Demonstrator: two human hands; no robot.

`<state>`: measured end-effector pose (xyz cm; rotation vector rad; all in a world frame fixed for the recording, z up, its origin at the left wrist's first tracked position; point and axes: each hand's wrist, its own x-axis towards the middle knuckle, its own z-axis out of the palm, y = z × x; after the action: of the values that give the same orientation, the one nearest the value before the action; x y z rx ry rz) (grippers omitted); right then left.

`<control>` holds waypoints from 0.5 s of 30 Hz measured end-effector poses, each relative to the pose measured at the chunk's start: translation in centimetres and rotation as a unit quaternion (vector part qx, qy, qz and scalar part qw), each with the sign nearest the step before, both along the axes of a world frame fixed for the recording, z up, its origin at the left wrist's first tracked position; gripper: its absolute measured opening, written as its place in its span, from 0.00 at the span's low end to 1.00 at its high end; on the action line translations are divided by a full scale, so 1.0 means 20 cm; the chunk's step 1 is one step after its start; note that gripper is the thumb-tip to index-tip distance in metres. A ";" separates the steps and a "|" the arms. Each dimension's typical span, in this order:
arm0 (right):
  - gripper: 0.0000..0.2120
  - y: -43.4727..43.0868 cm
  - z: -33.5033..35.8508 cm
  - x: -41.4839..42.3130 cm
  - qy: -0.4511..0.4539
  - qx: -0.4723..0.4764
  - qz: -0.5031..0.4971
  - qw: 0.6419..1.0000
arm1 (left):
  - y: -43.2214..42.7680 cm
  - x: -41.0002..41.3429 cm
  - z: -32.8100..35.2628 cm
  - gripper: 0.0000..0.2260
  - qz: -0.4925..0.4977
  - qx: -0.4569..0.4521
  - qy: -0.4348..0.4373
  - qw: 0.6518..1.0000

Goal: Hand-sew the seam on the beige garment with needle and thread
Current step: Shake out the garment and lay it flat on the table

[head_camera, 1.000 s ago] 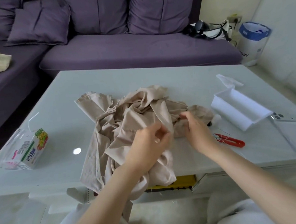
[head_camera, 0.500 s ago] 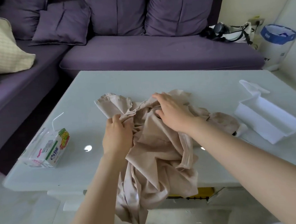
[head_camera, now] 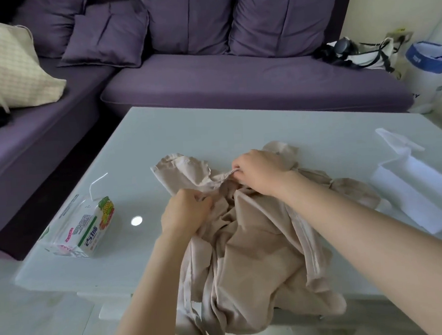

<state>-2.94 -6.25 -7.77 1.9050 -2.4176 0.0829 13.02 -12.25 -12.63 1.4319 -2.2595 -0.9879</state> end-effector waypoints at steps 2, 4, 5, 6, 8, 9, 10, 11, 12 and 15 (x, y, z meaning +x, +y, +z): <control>0.13 0.01 0.03 -0.03 0.001 -0.032 -0.014 0.999 | 0.01 -0.02 0.03 0.22 0.001 -0.006 0.015 1.000; 0.16 0.01 0.09 -0.05 -0.022 -0.054 -0.043 0.997 | 0.02 -0.07 0.09 0.22 -0.014 0.013 0.041 0.999; 0.17 0.01 0.13 -0.06 -0.038 -0.063 -0.059 0.996 | 0.01 -0.10 0.13 0.22 -0.026 0.023 0.056 0.998; 0.18 0.02 0.17 -0.06 -0.059 -0.076 -0.074 0.993 | -0.01 -0.14 0.18 0.21 -0.037 0.030 0.072 0.996; 0.19 0.01 0.26 -0.08 -0.124 -0.115 -0.093 0.981 | -0.05 -0.21 0.30 0.18 -0.042 0.045 0.130 0.990; 0.19 0.01 0.31 -0.09 -0.161 -0.139 -0.093 0.973 | -0.07 -0.25 0.38 0.17 -0.040 0.051 0.170 0.983; 0.19 0.00 0.37 -0.09 -0.195 -0.163 -0.091 0.963 | -0.09 -0.28 0.47 0.16 -0.037 0.053 0.205 0.977; 0.19 0.00 0.44 -0.10 -0.227 -0.180 -0.093 0.953 | -0.10 -0.32 0.55 0.15 -0.037 0.051 0.231 0.971; 0.19 0.00 0.50 -0.11 -0.252 -0.194 -0.095 0.943 | -0.10 -0.35 0.64 0.13 -0.042 0.047 0.252 0.966; 0.17 0.00 0.67 -0.14 -0.329 -0.252 -0.098 0.905 | -0.09 -0.43 0.90 0.11 -0.079 0.021 0.319 0.944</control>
<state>-5.68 -6.18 5.69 1.5351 -2.5494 1.3909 4.50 -13.97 5.28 0.7807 -1.8816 -1.3212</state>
